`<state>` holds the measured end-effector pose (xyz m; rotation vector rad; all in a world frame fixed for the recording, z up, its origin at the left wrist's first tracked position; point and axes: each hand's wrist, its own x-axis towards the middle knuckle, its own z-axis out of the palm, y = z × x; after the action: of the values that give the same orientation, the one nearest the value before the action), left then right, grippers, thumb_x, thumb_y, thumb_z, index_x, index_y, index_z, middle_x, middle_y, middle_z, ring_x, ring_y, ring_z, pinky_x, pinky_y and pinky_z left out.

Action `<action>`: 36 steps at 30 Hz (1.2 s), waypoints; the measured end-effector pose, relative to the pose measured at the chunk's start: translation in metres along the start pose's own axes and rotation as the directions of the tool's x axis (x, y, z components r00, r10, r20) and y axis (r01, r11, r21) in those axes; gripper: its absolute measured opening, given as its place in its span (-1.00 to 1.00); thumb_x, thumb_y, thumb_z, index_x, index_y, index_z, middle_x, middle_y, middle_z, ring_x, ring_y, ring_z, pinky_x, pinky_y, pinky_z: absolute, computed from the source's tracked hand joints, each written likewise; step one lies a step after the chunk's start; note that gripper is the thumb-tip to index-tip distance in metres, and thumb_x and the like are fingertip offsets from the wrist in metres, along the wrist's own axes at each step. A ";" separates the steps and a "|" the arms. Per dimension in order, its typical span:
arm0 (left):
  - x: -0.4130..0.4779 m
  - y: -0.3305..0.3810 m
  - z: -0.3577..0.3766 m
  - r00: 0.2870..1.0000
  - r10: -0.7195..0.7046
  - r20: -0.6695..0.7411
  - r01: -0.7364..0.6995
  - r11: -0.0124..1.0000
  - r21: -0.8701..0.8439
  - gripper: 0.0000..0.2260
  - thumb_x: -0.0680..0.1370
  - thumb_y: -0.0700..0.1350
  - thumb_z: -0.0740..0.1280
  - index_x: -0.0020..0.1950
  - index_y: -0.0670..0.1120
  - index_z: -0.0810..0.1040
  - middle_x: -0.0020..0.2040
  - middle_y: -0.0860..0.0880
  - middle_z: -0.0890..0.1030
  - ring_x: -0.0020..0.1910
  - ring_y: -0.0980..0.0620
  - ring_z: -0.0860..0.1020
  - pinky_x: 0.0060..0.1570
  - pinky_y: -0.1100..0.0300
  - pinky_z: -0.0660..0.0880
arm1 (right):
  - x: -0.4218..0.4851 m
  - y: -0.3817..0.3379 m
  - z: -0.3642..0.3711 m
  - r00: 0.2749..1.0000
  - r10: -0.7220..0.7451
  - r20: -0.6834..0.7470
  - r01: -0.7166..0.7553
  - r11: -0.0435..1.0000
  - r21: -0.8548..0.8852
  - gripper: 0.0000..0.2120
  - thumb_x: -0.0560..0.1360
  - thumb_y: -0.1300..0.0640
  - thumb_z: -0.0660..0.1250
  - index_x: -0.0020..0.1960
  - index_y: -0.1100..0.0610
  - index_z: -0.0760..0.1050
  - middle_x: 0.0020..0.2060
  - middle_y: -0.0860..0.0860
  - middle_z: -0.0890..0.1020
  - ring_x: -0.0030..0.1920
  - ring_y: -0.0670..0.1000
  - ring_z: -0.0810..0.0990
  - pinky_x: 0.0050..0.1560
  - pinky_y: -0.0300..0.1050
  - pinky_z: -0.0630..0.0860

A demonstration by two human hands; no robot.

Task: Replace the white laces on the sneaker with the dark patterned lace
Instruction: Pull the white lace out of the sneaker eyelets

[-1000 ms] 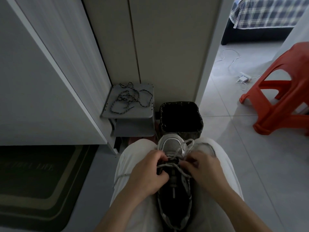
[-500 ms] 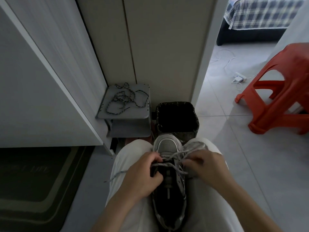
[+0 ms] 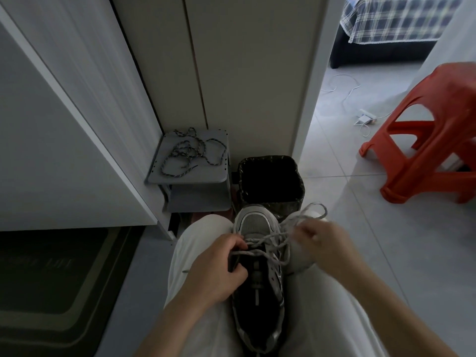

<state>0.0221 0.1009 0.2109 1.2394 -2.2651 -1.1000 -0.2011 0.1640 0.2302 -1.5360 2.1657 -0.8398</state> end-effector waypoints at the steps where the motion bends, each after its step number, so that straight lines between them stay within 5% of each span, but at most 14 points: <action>1: 0.000 0.000 0.000 1.000 0.009 0.001 -0.009 1.000 0.002 -0.69 0.38 -0.08 0.33 0.04 0.25 0.41 0.03 0.37 0.47 0.02 0.38 0.46 -0.03 0.40 0.47 | -0.007 -0.004 0.008 0.994 -0.021 0.110 0.026 0.999 -0.045 -0.80 0.40 -0.04 0.42 -0.37 -0.15 0.48 -0.49 -0.21 0.50 -0.39 -0.21 0.46 -0.31 -0.32 0.32; 4: 0.001 0.001 -0.001 0.999 0.033 0.002 -0.033 0.999 0.012 -0.69 0.37 -0.07 0.32 0.00 0.28 0.39 0.06 0.36 0.47 0.03 0.32 0.48 -0.03 0.41 0.46 | -0.014 -0.009 0.025 0.976 -0.094 0.195 0.120 0.985 -0.126 -0.92 0.39 -0.06 0.40 -0.17 -0.07 0.58 -0.33 -0.22 0.57 -0.22 -0.17 0.54 -0.06 -0.19 0.39; 16: -0.003 -0.004 0.001 1.000 0.013 0.003 -0.013 1.000 0.010 -0.68 0.40 -0.09 0.33 0.06 0.25 0.41 0.07 0.41 0.45 0.06 0.43 0.45 -0.03 0.52 0.39 | -0.010 -0.016 0.030 0.985 -0.146 0.095 0.151 0.987 -0.056 -0.84 0.51 0.06 0.30 -0.21 0.06 0.39 -0.36 -0.11 0.51 -0.34 -0.04 0.48 -0.30 -0.11 0.45; 18: -0.002 -0.005 0.000 1.000 0.004 0.024 -0.005 1.000 0.012 -0.68 0.40 -0.06 0.32 0.05 0.28 0.39 0.10 0.43 0.43 0.07 0.45 0.44 -0.03 0.54 0.38 | 0.002 -0.010 0.014 0.998 -0.025 -0.056 0.031 0.993 0.113 -0.82 0.54 0.12 0.25 -0.23 0.06 0.35 -0.39 -0.10 0.60 -0.37 -0.11 0.56 -0.31 -0.21 0.46; 21: 0.000 -0.006 -0.001 0.999 -0.011 0.037 0.010 0.999 0.035 -0.69 0.40 -0.04 0.32 0.07 0.27 0.39 0.10 0.40 0.43 0.08 0.40 0.45 -0.03 0.52 0.38 | 0.022 -0.003 -0.014 0.956 0.229 -0.182 -0.091 0.824 0.559 -0.84 0.57 0.21 0.20 -0.19 0.12 0.39 -0.35 0.00 0.68 -0.33 0.01 0.67 -0.22 0.04 0.58; 23: 0.000 -0.005 0.000 0.999 -0.015 0.033 0.013 0.999 0.040 -0.69 0.39 -0.04 0.31 0.05 0.28 0.39 0.10 0.39 0.45 0.09 0.39 0.46 -0.04 0.52 0.38 | 0.021 0.001 -0.015 0.976 0.149 -0.162 -0.068 0.904 0.422 -0.84 0.53 0.11 0.27 -0.23 0.05 0.48 -0.37 -0.03 0.66 -0.32 0.01 0.64 -0.17 0.09 0.58; 26: -0.001 -0.005 0.001 1.000 -0.010 0.026 0.009 1.000 0.029 -0.68 0.38 -0.06 0.31 0.01 0.31 0.37 0.13 0.41 0.44 0.08 0.41 0.46 -0.03 0.52 0.38 | -0.001 0.000 0.006 0.996 -0.013 0.092 0.015 1.000 -0.021 -0.77 0.36 -0.21 0.34 -0.28 -0.06 0.53 -0.43 -0.20 0.56 -0.36 -0.19 0.52 -0.29 -0.26 0.47; 29: -0.002 -0.003 0.001 1.000 -0.003 0.012 0.003 0.999 0.035 -0.69 0.37 -0.03 0.30 0.00 0.33 0.36 0.10 0.44 0.43 0.06 0.43 0.46 -0.07 0.56 0.36 | -0.010 -0.005 0.024 0.981 -0.047 0.187 0.048 0.999 -0.001 -0.83 0.37 -0.07 0.43 -0.25 0.01 0.55 -0.40 -0.14 0.57 -0.34 -0.17 0.52 -0.28 -0.24 0.46; 34: -0.003 -0.005 0.001 1.000 0.013 0.008 -0.013 0.999 0.033 -0.68 0.39 -0.04 0.30 0.03 0.32 0.36 0.16 0.37 0.45 0.10 0.39 0.46 -0.04 0.55 0.37 | -0.017 -0.015 0.036 0.986 -0.146 0.082 0.143 0.989 0.049 -0.83 0.46 0.11 0.36 -0.27 0.08 0.44 -0.42 -0.08 0.49 -0.41 -0.09 0.42 -0.34 -0.12 0.39; 36: -0.003 -0.006 0.001 1.000 0.021 0.007 -0.022 1.000 0.023 -0.67 0.40 -0.07 0.31 0.03 0.32 0.36 0.20 0.36 0.44 0.14 0.38 0.45 0.01 0.55 0.36 | -0.015 -0.013 0.032 0.998 -0.058 0.004 0.057 0.989 0.136 -0.81 0.48 0.12 0.30 -0.29 0.06 0.38 -0.42 -0.04 0.55 -0.43 -0.06 0.48 -0.40 -0.16 0.39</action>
<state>0.0263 0.1018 0.2060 1.2189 -2.2965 -1.0751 -0.1672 0.1668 0.2140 -1.5372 2.0230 -0.9766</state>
